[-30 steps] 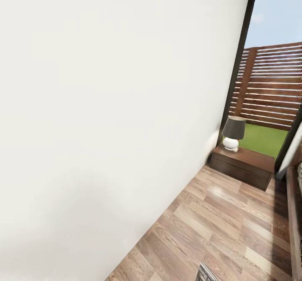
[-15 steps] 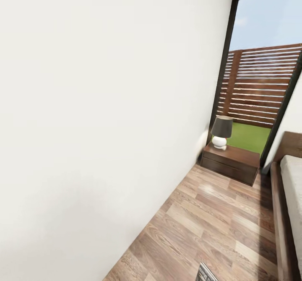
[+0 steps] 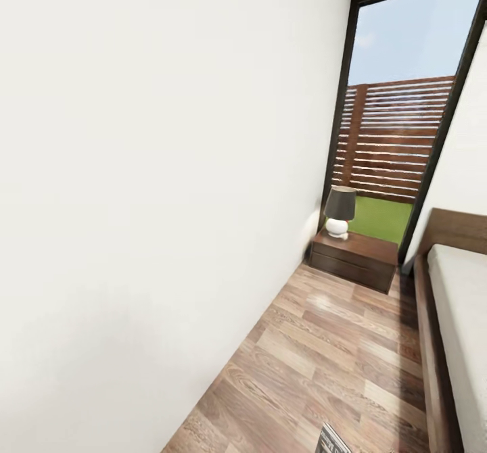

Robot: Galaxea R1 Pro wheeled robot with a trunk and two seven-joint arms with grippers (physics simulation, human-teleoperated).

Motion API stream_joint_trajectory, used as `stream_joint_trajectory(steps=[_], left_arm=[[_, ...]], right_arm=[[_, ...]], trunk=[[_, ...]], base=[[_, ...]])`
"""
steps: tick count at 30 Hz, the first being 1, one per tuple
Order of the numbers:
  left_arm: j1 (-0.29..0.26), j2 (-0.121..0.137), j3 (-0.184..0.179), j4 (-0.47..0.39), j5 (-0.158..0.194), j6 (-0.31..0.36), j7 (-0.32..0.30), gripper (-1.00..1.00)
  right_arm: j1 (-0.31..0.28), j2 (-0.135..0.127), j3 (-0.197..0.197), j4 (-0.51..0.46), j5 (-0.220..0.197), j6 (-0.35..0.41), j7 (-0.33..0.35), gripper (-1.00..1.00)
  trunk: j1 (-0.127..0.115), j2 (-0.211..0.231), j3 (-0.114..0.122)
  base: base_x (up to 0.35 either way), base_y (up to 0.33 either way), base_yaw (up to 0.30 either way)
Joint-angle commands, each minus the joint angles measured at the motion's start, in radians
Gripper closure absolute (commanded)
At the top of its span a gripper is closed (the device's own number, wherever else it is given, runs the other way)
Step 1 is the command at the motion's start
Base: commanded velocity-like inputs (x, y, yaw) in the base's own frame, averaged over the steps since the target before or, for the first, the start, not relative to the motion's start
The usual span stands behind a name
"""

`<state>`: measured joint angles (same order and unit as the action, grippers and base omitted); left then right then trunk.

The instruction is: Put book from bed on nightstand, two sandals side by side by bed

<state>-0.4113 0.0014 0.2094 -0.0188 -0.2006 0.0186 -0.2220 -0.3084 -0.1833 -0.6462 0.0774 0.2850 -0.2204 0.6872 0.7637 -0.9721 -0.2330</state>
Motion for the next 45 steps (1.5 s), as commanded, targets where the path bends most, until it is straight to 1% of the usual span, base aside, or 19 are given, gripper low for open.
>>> stream_joint_trajectory(steps=[1, 13, 20, 30, 35, 45], left_arm=[[0.0, 0.0, 0.009, -0.001, -0.01, 0.002, -0.004, -1.0], [0.0, -0.001, 0.008, -0.001, -0.01, 0.001, -0.004, -1.0], [0.0, -0.001, 0.008, -0.001, -0.01, 0.001, -0.003, -1.0], [0.0, -0.001, 0.008, -0.001, -0.01, 0.001, -0.003, -1.0], [0.0, -0.001, 0.009, -0.001, -0.01, 0.001, -0.004, -1.0], [0.0, 0.0, 0.009, -0.001, -0.01, 0.001, -0.003, -1.0]], right_arm=[[-0.001, -0.001, -0.009, 0.004, 0.01, -0.007, 0.0, 1.0], [-0.001, -0.001, -0.009, 0.004, 0.01, -0.006, 0.0, 1.0], [-0.001, -0.001, -0.009, 0.004, 0.01, -0.007, 0.0, 1.0], [-0.001, -0.001, -0.009, 0.004, 0.01, -0.007, 0.0, 1.0], [-0.001, -0.001, -0.009, 0.004, 0.01, -0.007, 0.001, 1.0], [-0.001, -0.001, -0.009, 0.004, 0.01, -0.007, 0.001, 1.0]], trunk=[[0.0, -0.001, -0.001], [0.0, -0.001, 0.0], [0.0, -0.001, 0.0], [0.0, -0.001, 0.0], [0.0, -0.001, 0.0], [0.0, -0.001, 0.0]], base=[[0.086, 0.0, -0.128], [0.281, 0.0, -0.03], [0.127, 0.0, 0.0], [0.283, 0.0, -0.003], [0.082, 0.0, -0.086], [0.006, 0.0, -0.208]])
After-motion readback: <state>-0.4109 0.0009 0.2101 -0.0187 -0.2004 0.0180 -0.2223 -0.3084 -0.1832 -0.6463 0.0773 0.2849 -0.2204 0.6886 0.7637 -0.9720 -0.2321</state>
